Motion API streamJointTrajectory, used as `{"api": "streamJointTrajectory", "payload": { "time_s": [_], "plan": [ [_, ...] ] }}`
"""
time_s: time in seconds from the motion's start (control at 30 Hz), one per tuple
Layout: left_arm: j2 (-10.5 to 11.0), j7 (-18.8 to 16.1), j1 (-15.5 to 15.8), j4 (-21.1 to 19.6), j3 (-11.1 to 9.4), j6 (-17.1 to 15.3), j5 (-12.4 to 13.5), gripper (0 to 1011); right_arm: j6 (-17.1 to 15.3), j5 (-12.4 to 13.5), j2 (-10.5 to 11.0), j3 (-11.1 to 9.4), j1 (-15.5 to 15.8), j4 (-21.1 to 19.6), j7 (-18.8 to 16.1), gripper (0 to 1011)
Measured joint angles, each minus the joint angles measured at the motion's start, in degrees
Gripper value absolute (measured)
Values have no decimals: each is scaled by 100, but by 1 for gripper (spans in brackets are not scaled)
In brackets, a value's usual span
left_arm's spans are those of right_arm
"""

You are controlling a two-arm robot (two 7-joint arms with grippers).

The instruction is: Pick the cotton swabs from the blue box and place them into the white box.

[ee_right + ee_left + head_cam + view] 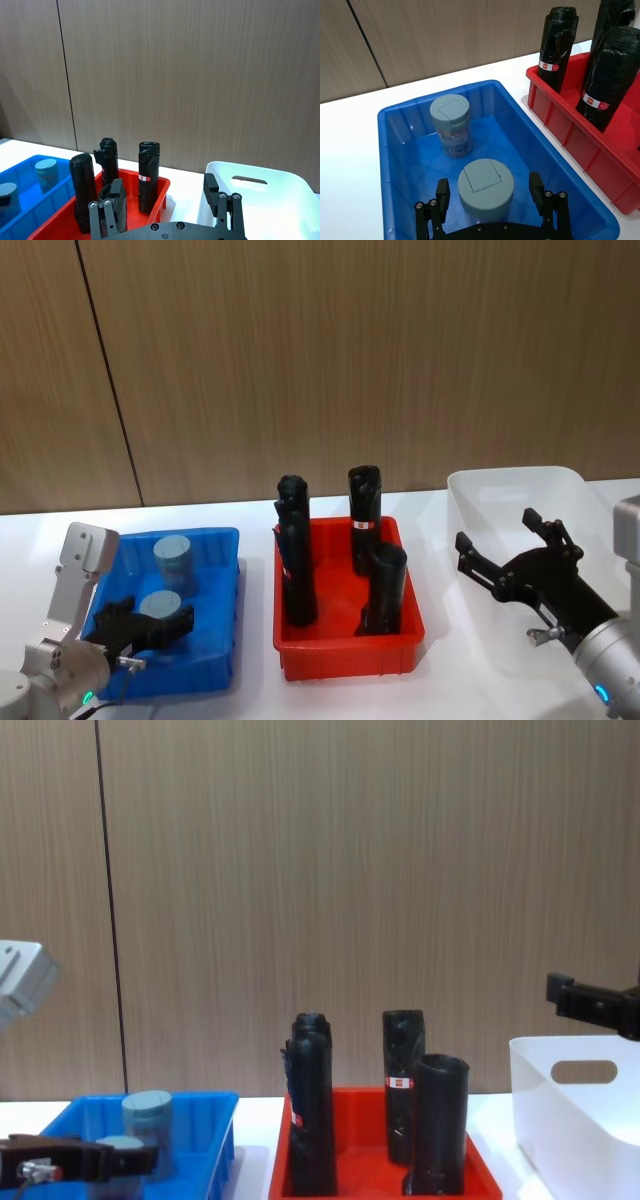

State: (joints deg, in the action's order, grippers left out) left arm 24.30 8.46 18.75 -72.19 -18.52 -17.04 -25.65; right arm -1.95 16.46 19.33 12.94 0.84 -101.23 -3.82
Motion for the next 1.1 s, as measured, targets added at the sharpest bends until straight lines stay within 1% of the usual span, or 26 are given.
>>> {"api": "streamJointTrajectory", "payload": {
  "time_s": [0.1, 0.4, 0.47, 0.53, 0.7, 0.77, 0.87, 1.1],
  "plan": [
    [-47, 80, 71, 137, -11, 18, 18, 1003, 0, 0, 0, 0, 0, 0, 0, 1002],
    [-124, 199, 182, 377, -31, 61, 43, 1003, 0, 0, 0, 0, 0, 0, 0, 1002],
    [-141, 223, 207, 429, -35, 72, 47, 983, 0, 0, 0, 0, 0, 0, 0, 1002],
    [-150, 238, 218, 455, -36, 81, 50, 958, 0, 0, 0, 0, 0, 0, 0, 1002],
    [-174, 255, 244, 522, -39, 110, 55, 820, 0, 0, 0, 0, 0, 0, 0, 1002],
    [-177, 255, 246, 532, -39, 117, 56, 784, 0, 0, 0, 0, 0, 0, 0, 1002],
    [-181, 254, 246, 541, -38, 139, 58, 676, 0, 0, 0, 0, 0, 0, 0, 1002],
    [-152, 213, 175, 454, -22, 236, 74, 666, -1, 0, 0, 0, 0, 0, 0, 1002]
  ]
}}
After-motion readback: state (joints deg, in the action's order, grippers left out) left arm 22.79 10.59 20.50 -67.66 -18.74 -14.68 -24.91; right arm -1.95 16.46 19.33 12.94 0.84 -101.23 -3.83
